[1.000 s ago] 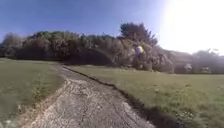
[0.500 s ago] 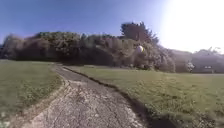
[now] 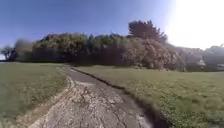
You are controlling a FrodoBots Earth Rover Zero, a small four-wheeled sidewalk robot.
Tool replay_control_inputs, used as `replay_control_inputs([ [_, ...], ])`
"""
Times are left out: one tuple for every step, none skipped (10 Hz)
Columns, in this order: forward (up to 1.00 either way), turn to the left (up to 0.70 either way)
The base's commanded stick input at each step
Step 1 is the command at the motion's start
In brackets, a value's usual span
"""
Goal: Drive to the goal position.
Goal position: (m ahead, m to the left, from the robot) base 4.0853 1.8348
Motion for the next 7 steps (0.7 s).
replay_control_inputs([
  [0.5,0.0],
  [0.5,0.0],
  [0.5,0.0],
  [0.5,0.0],
  [0.5,0.0],
  [0.5,0.0],
  [0.5,0.0],
])
